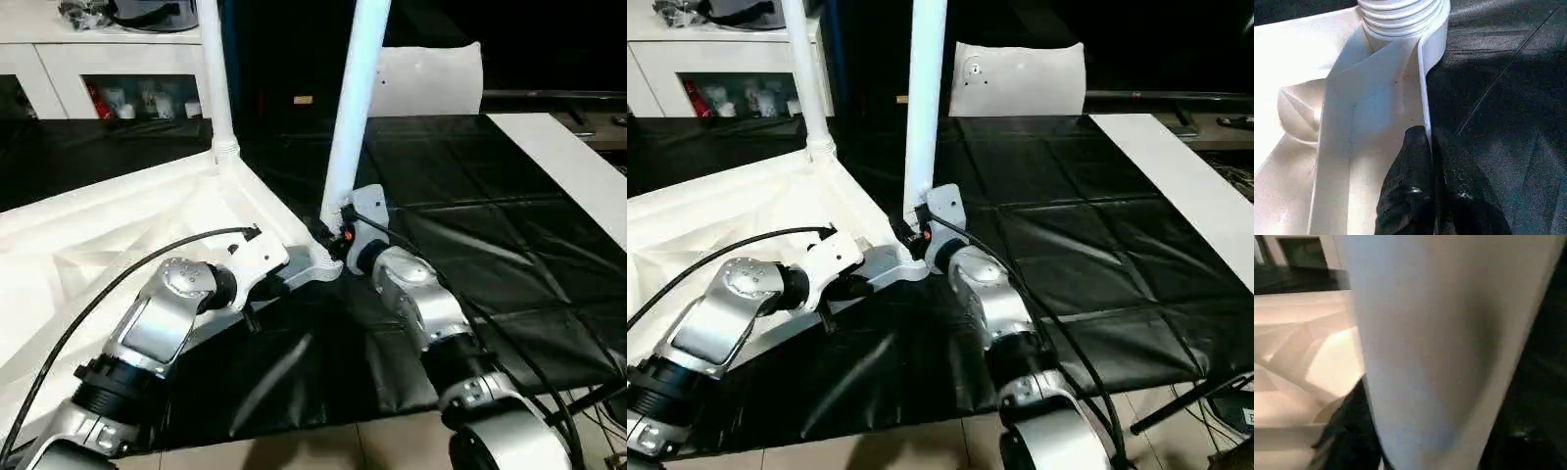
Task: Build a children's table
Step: Rotate leg to tighten
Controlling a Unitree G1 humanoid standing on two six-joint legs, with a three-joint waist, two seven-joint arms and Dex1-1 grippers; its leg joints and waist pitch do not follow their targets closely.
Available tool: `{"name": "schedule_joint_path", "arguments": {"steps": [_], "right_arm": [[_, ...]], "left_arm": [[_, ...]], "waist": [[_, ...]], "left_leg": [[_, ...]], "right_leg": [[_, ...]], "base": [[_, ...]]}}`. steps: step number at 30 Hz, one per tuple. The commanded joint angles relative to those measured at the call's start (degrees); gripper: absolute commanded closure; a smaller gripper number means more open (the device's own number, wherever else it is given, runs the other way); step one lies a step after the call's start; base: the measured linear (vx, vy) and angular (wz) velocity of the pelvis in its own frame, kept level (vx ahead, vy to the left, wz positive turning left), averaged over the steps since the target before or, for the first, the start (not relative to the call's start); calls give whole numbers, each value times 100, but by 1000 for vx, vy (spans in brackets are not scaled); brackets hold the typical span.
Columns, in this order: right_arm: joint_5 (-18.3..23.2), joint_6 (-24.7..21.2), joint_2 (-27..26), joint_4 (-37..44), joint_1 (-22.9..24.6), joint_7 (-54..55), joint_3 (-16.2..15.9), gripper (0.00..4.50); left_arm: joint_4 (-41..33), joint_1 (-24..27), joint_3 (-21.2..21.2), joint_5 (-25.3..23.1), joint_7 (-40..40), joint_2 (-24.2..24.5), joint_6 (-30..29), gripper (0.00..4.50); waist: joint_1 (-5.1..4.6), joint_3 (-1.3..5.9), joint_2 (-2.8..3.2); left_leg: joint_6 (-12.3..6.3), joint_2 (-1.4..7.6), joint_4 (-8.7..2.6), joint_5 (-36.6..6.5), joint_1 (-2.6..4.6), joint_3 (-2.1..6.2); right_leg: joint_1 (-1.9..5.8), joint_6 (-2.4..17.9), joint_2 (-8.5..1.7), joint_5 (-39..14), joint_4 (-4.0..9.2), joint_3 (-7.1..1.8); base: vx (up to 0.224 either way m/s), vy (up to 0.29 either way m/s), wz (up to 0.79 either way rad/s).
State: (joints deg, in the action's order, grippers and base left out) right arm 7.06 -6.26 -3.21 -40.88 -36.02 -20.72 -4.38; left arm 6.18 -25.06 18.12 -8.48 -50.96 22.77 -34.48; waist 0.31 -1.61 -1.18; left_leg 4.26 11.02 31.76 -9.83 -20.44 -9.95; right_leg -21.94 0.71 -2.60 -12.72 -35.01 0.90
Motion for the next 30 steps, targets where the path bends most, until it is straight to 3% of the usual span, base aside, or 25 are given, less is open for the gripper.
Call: {"name": "schedule_joint_path", "arguments": {"steps": [1, 3, 8, 10, 12, 15, 18, 20, 22, 23, 25, 27, 30], "right_arm": [[20, -172, -35, -380, 67, 58, 48, 174], [1, -137, -29, -403, 54, 47, 55, 151], [-45, -44, 82, -258, 170, -138, 33, 113], [-108, 8, 207, -17, 340, -293, -69, 109], [-137, -15, 402, 407, 632, -664, -241, 89], [-75, -146, 551, 812, 895, -952, -324, 58], [-29, -224, 693, 1192, 1141, -1084, -353, 31], [115, -283, 914, 1762, 1516, -1360, -345, 20], [115, -283, 914, 1762, 1516, -1360, -345, 9], [244, -313, 1165, 2272, 1831, -1636, -354, 3], [347, -364, 1333, 2571, 1998, -1787, -321, 3], [371, -397, 1467, 2762, 2104, -1858, -318, 3], [418, -570, 1621, 3026, 2248, -1972, -264, 3]], "left_arm": [[21, 18, 359, 110, -201, -92, 115, 450], [58, 9, 318, 151, -178, -118, 145, 450], [248, -44, 116, 311, -200, -158, 280, 450], [363, -72, 17, 370, -205, -153, 416, 450], [500, -96, -32, 411, -258, -108, 644, 450], [589, -101, -16, 437, -374, -35, 912, 450], [652, -94, 34, 463, -553, 64, 1271, 450], [803, -76, 179, 372, -853, 346, 1747, 450], [803, -76, 179, 372, -853, 346, 1747, 450], [1052, -87, 234, 283, -1026, 590, 2156, 450], [1197, -112, 169, 290, -1047, 660, 2254, 450], [1230, -109, 109, 339, -1100, 691, 2259, 450], [1253, -106, -16, 447, -1083, 690, 2200, 450]], "waist": [[64, 178, 159], [71, 192, 125], [128, 183, 175], [158, 191, 168], [200, 208, 177], [234, 247, 179], [237, 222, 189], [283, 201, 207], [289, 200, 201], [304, 193, 191], [339, 195, 201], [313, 190, 219], [304, 188, 196]], "left_leg": [[250, 196, -378, -2030, 56, 95], [224, 189, -372, -1867, 38, 83], [159, 173, -351, -1632, 33, 61], [152, 183, -346, -1579, 38, 53], [135, 183, -329, -1372, 35, 47], [-37, 165, -282, -855, -7, 45], [-29, 171, -293, -1012, 6, 41], [0, 187, -306, -1215, 17, 46], [29, 194, -328, -1276, 24, 52], [27, 185, -318, -1295, 33, 49], [15, 205, -314, -1272, 47, 43], [64, 192, -327, -1256, 24, 58], [53, 189, -312, -1324, 28, 48]], "right_leg": [[86, 930, -430, -1480, 528, -232], [116, 989, -408, -1123, 485, -217], [138, 1042, -405, -922, 472, -217], [149, 1043, -409, -858, 472, -221], [161, 1043, -399, -512, 449, -218], [234, 1092, -381, 498, 353, -200], [218, 1142, -404, 209, 385, -196], [209, 1032, -411, -257, 432, -211], [201, 980, -400, -379, 432, -207], [191, 968, -391, -463, 446, -204], [191, 905, -402, -424, 440, -220], [205, 944, -405, -414, 422, -202], [203, 947, -405, -550, 439, -209]], "base": [[0, 0, 0], [0, 0, 0], [0, 0, 0], [0, 0, 0], [0, 0, 0], [0, 0, 0], [0, 0, 0], [0, 0, 0], [0, 0, 0], [0, 0, 0], [0, 0, 0], [0, 0, 0], [0, 0, 0]]}}
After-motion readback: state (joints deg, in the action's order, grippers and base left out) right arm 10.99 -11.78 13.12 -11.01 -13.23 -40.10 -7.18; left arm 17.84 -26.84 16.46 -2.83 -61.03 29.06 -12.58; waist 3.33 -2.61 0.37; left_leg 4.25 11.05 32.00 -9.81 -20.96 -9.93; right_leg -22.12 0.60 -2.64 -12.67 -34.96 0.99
